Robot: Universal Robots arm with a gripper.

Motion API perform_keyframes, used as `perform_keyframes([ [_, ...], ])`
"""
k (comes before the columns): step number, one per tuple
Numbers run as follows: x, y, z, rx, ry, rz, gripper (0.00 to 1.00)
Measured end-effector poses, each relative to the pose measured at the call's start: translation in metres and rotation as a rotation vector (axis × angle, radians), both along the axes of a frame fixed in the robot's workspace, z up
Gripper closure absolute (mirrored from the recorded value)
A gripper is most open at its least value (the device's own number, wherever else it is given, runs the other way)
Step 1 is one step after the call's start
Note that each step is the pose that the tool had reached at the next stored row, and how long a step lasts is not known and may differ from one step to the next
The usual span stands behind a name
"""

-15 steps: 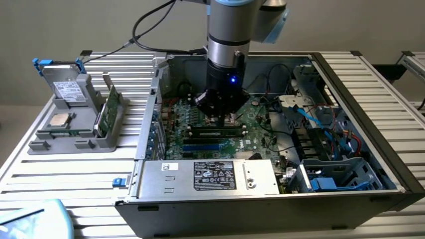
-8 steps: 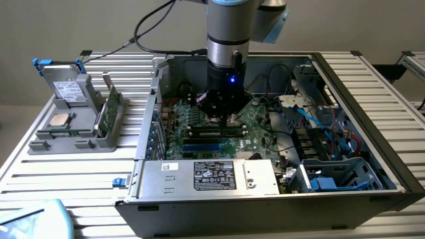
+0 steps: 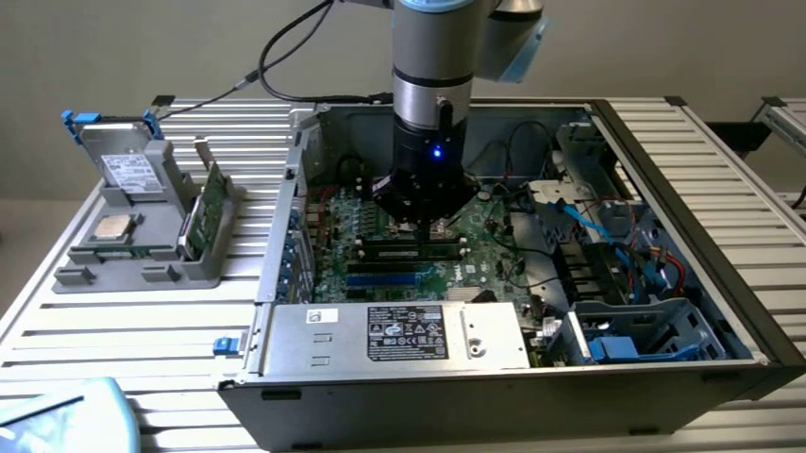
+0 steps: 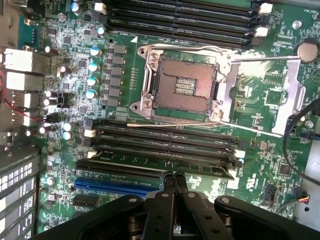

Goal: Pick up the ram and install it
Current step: 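Press down the ram until it locks into place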

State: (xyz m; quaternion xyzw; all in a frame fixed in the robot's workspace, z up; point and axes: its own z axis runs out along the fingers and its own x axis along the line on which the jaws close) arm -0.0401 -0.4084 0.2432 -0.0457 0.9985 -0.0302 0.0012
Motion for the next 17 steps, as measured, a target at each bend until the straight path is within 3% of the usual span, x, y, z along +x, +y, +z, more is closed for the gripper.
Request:
perform_keyframes([
  [3, -0.0001, 0.0000, -0.0003, 0.0000, 0.0000, -0.036, 0.89],
  [10, -0.0035, 0.0000, -0.0004, 0.0063, 0.0001, -0.092, 0.89],
  [13, -0.0061, 0.0000, -0.0004, 0.0117, 0.0003, -0.105, 0.89],
  [17, -0.0062, 0.0000, -0.0004, 0.0121, 0.0004, -0.105, 0.89],
])
